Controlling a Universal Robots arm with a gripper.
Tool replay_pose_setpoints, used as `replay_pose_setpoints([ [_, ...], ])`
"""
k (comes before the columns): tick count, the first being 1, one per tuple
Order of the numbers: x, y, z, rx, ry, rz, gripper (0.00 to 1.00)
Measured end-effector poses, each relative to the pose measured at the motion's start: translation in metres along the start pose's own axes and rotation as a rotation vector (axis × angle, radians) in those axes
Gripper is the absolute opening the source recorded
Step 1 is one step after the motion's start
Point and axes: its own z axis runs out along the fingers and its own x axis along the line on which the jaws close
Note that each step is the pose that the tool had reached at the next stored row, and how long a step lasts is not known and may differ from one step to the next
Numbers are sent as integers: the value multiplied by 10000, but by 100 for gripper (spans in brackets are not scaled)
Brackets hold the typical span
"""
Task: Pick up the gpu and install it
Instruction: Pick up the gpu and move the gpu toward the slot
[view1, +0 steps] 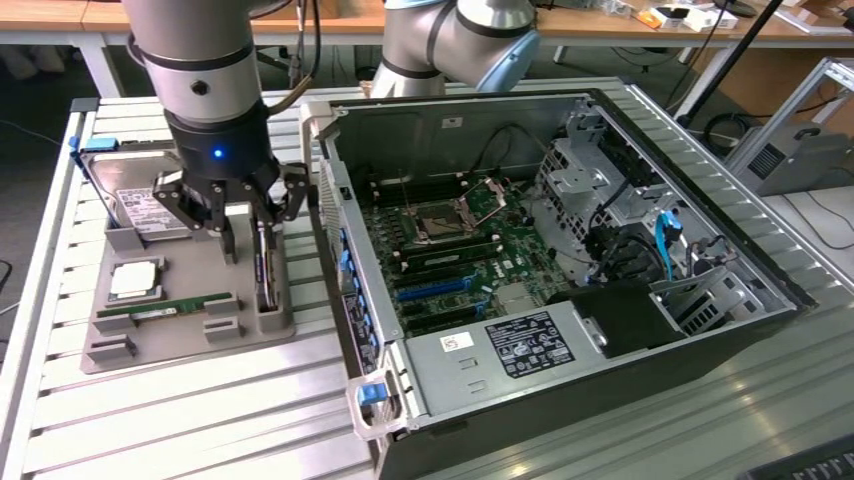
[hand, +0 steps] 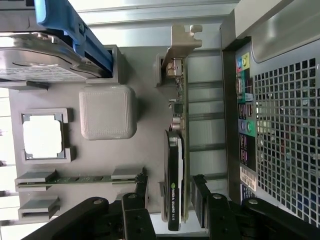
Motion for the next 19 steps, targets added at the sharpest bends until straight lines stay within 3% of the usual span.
replay_pose_setpoints([
  [2,2,27,9,38,-4,-1,48],
  [9,-18,50,66,271,-20,-8,48],
  [11,-28,117,89,351,-25,-10,48],
  [17,-25,222,130,406,-32,-12,48],
  [19,-25,236,158,464,-34,-14,48],
])
